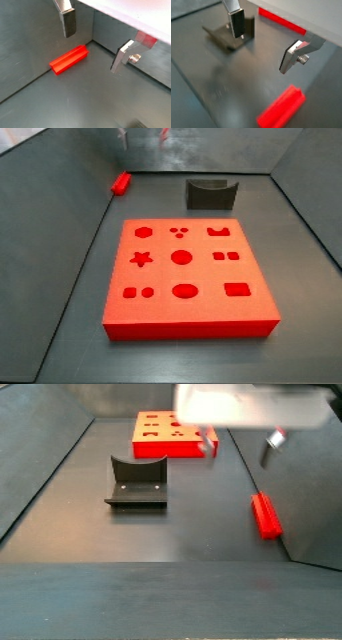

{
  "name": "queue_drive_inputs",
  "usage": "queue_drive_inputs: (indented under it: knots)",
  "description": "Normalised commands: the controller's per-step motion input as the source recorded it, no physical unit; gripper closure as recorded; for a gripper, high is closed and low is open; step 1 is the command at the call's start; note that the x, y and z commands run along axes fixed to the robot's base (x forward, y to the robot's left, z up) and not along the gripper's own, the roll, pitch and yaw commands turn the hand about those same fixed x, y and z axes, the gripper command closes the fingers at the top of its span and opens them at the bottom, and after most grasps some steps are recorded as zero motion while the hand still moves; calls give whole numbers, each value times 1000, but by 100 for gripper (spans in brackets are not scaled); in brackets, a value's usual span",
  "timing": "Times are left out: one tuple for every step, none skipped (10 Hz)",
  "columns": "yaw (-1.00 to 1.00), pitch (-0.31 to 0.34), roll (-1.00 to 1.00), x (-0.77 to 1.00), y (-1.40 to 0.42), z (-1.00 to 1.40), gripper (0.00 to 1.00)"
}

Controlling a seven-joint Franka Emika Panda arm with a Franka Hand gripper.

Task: Pick up the star object. Move up. Place the star object on the fixture. Regrasp the star object. Move to above the board. Insert the star object.
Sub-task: Pick up the star object.

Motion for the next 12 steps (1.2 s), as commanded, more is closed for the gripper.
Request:
queue_drive_inputs:
  knots:
    - [-63, -274, -11, -957, 240, -589, 0]
    - [0, 9, 0, -6, 14, 0, 0]
    - [0, 0, 0, 0, 0, -57, 0]
    - [0, -10, -37, 0, 0, -89, 0]
    - [0, -13, -27, 0, 0, -111, 0]
    - [0, 0, -29, 0, 11, -151, 0]
    - [0, -80, -14, -289, 0, -100, 0]
    - [0, -63, 0, -289, 0, -66, 0]
    - [0, 0, 0, -26, 0, 0, 0]
    - [0, -94, 14, -314, 0, -211, 0]
    - [0, -250, 0, -497, 0, -460, 0]
    - [0, -194, 0, -331, 14, -660, 0]
